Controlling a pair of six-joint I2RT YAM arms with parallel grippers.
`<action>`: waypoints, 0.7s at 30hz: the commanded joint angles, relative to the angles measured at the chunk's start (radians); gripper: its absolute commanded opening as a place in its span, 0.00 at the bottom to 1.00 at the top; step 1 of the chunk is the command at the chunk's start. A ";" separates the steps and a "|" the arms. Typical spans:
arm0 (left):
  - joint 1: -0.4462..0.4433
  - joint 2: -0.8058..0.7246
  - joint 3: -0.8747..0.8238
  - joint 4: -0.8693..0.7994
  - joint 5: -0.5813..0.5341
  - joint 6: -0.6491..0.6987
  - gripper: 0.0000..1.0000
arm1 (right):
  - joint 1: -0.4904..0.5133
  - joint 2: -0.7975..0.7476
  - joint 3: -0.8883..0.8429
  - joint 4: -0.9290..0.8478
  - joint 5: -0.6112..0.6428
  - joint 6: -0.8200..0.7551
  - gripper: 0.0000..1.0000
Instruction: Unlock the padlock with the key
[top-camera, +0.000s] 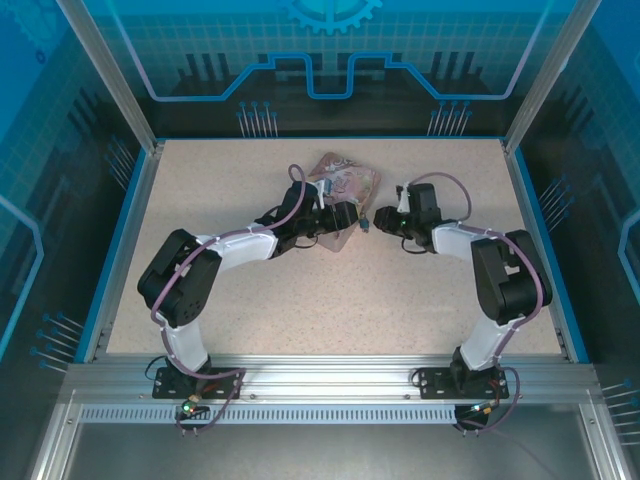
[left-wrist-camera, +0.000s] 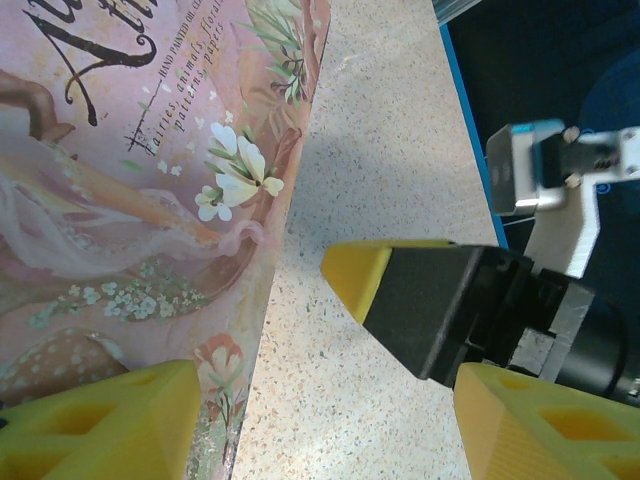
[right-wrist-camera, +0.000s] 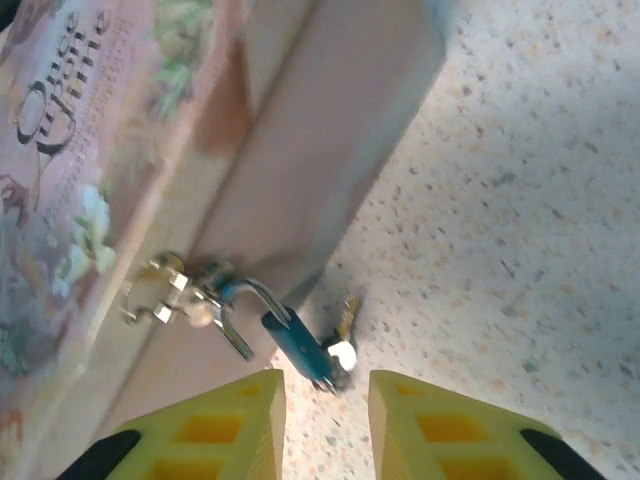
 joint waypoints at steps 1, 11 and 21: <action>-0.001 0.024 -0.052 -0.194 -0.026 0.012 0.69 | -0.058 0.020 -0.027 0.099 -0.217 -0.107 0.37; -0.001 0.027 -0.047 -0.198 -0.030 0.009 0.69 | -0.075 0.150 0.026 0.161 -0.352 -0.125 0.37; 0.001 0.033 -0.042 -0.205 -0.031 0.009 0.69 | -0.050 0.242 0.075 0.181 -0.356 -0.080 0.33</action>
